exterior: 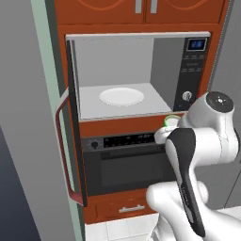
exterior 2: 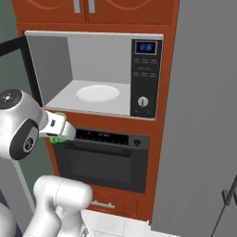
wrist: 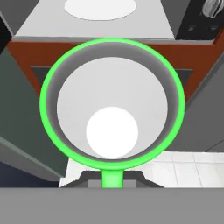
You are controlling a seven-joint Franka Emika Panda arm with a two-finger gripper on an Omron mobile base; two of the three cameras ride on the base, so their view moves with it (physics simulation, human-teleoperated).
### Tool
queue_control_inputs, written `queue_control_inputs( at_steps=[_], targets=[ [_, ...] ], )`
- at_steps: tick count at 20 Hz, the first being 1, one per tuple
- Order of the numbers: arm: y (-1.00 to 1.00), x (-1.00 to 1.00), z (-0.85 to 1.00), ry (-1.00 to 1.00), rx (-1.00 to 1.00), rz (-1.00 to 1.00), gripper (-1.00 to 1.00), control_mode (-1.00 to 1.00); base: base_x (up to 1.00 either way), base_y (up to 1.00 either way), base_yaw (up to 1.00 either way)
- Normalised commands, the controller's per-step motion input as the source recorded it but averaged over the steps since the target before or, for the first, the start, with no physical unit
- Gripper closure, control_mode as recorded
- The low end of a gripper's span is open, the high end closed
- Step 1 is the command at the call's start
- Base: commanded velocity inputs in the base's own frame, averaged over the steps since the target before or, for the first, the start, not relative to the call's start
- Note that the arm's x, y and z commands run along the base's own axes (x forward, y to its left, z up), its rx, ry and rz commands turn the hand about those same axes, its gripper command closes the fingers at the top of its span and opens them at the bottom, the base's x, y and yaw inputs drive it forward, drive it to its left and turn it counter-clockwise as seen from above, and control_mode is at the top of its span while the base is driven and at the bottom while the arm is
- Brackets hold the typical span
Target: Pick the mug from the counter and place it inside the microwave. Then close the microwave.
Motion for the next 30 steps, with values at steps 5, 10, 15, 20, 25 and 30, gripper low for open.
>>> queue_control_inputs(
  at_steps=[5,10,15,20,25,30],
  targets=[
    [0.18,0.23,0.01,-0.06,-0.07,0.14,1.0,-1.0,0.0,0.0,0.0],
    [0.05,0.38,0.12,0.0,0.0,0.15,1.0,-1.0,0.0,0.0,0.0],
    [0.02,0.48,0.06,0.0,0.0,0.13,1.0,-1.0,0.0,0.0,0.0],
    [0.05,0.5,0.0,0.0,0.0,0.01,1.0,-1.0,0.0,0.0,0.0],
    [0.04,0.26,0.05,-0.01,0.0,-0.02,1.0,-1.0,0.0,0.0,0.0],
    [0.0,0.0,0.2,-0.07,0.0,-0.08,1.0,-1.0,0.0,0.0,0.0]
  ],
)
